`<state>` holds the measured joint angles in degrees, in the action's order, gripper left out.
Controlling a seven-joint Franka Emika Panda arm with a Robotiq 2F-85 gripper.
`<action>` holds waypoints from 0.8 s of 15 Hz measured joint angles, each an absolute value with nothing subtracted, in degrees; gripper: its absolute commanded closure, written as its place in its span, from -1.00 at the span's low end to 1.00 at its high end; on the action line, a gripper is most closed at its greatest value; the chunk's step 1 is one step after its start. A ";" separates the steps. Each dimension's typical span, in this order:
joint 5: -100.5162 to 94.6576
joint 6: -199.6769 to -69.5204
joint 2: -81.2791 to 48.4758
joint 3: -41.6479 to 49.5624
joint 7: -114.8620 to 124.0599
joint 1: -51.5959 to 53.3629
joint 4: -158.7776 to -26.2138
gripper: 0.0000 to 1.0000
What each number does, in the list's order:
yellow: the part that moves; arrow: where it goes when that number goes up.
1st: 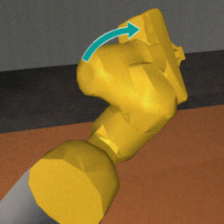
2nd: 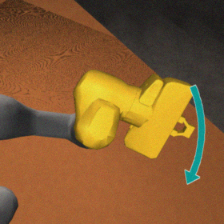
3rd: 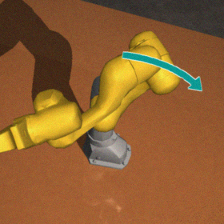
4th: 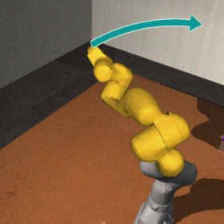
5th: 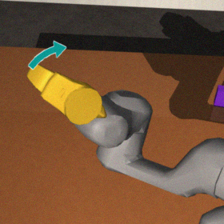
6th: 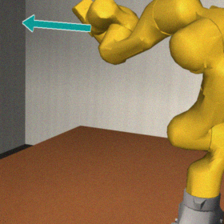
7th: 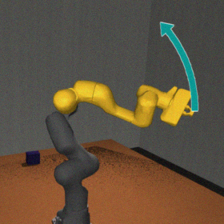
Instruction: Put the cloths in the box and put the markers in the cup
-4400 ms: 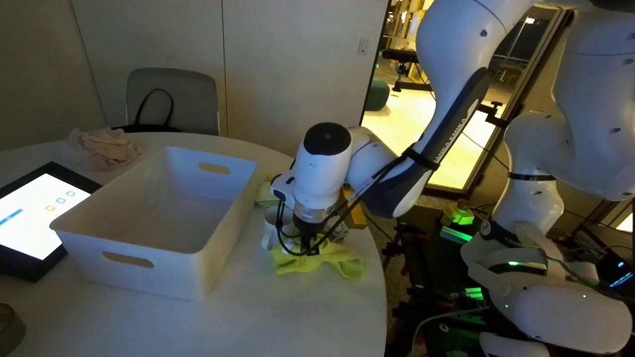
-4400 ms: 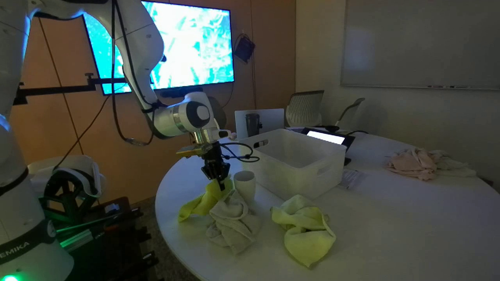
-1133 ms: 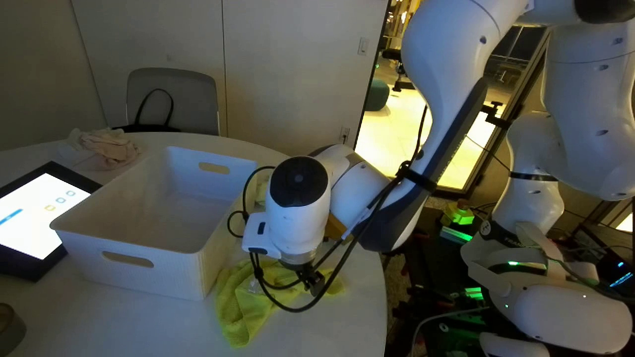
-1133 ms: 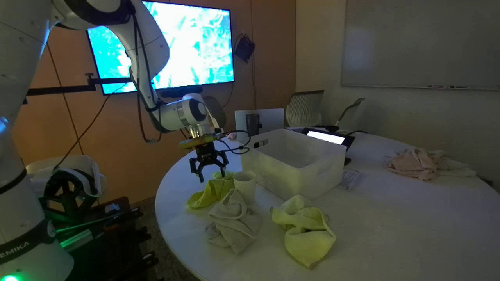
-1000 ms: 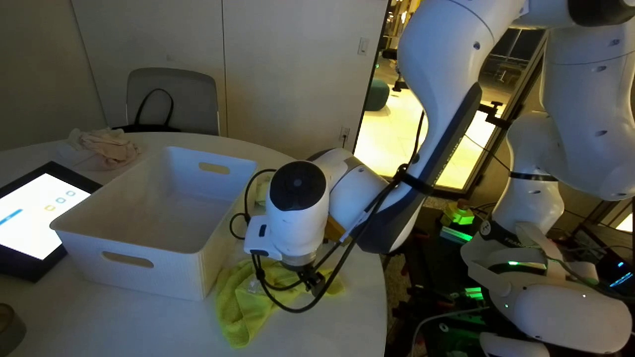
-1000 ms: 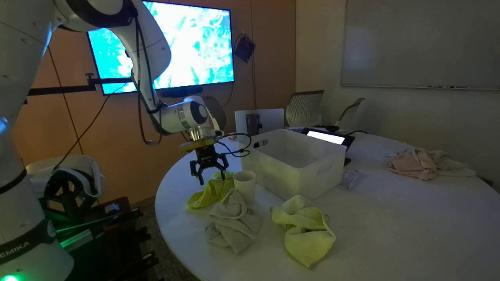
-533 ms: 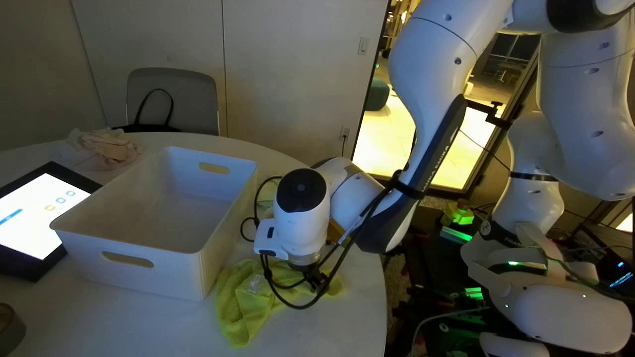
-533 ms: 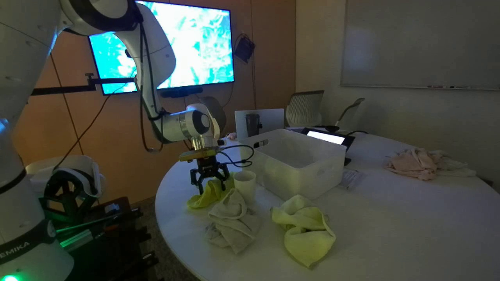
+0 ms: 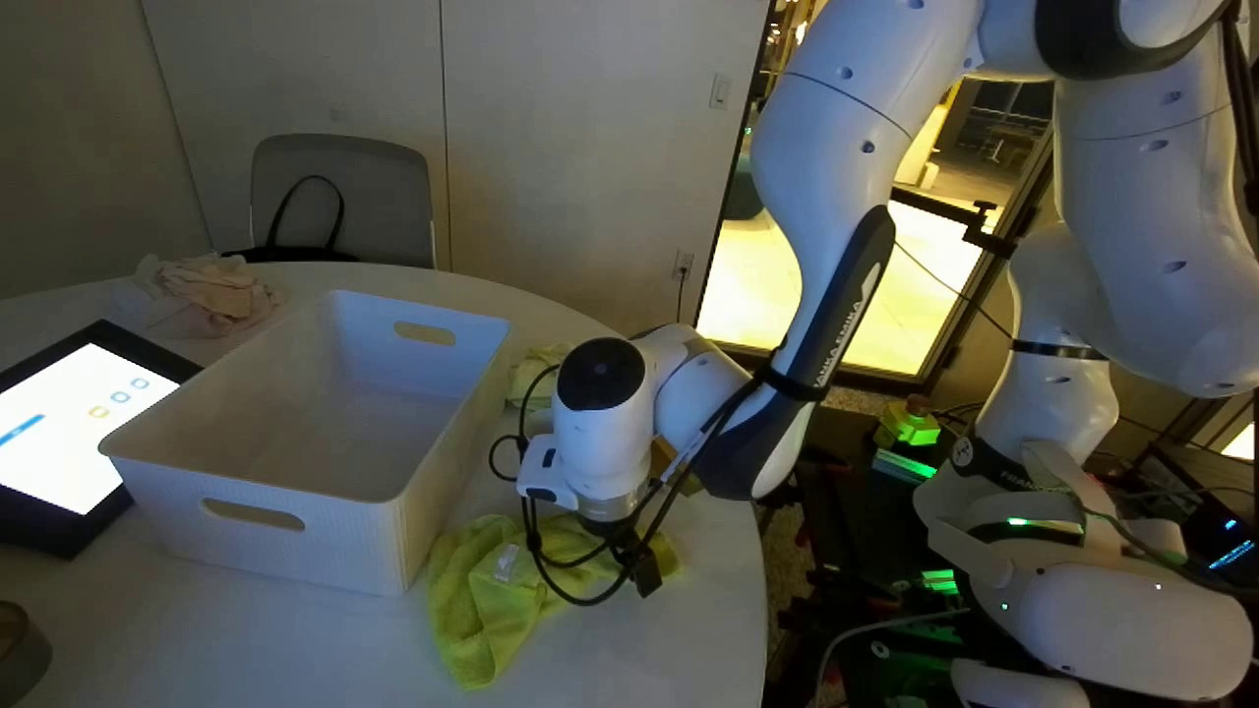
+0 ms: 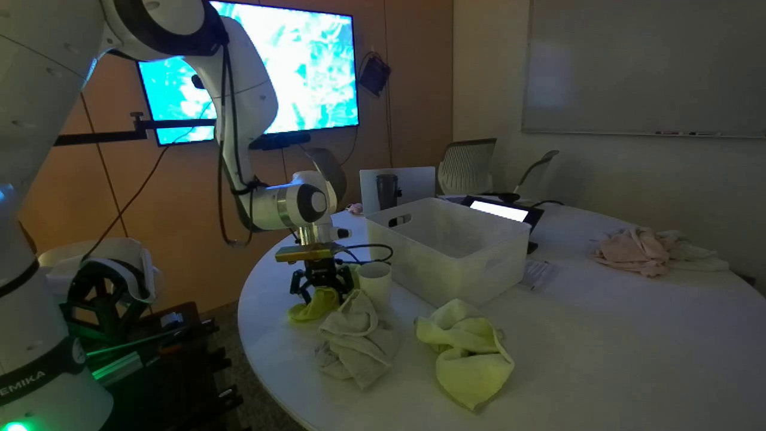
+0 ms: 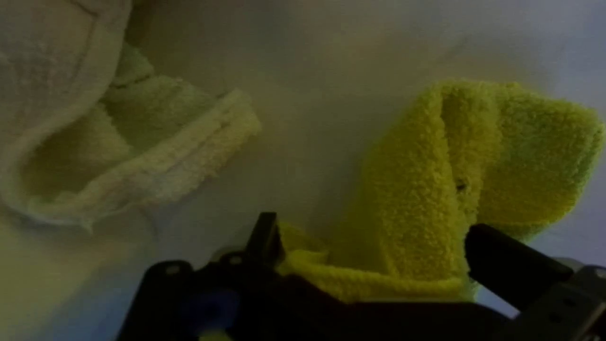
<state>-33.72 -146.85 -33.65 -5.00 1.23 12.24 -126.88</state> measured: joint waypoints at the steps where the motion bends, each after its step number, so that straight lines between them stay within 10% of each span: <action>1: -33.10 -147.05 -33.68 -4.85 1.08 12.21 -126.88 -0.48; 12: -27.28 -147.28 -33.82 -4.33 -4.02 11.44 -126.83 0.99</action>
<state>-27.28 -147.28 -33.82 -4.33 -4.02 11.44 -126.83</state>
